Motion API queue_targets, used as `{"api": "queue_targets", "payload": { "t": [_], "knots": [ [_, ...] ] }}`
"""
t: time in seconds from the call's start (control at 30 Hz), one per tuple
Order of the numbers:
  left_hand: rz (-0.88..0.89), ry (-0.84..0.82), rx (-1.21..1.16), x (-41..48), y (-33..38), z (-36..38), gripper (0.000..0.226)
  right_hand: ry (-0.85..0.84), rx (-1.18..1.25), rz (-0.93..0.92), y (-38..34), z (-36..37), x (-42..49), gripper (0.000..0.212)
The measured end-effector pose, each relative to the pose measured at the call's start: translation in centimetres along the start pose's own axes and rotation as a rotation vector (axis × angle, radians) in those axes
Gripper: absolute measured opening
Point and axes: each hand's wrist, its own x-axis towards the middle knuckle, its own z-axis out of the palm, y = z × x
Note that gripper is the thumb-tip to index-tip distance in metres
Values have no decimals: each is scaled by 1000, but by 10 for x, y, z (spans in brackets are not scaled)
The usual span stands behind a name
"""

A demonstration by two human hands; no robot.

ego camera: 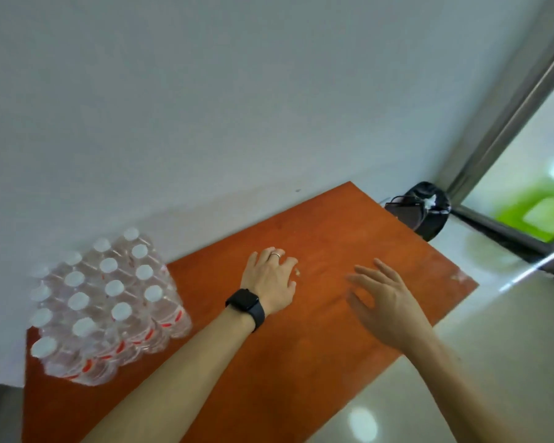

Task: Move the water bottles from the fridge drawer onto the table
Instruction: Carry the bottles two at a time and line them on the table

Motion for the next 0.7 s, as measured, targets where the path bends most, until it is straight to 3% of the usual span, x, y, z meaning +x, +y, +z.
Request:
{"api": "queue_targets", "payload": {
  "t": [0.23, 0.7],
  "knots": [
    [308, 63, -48, 37, 211, -21, 51, 267, -27, 308, 144, -101, -120, 43],
    [805, 97, -100, -9, 612, -15, 52, 501, -175, 797, 364, -237, -430, 47]
  ]
}}
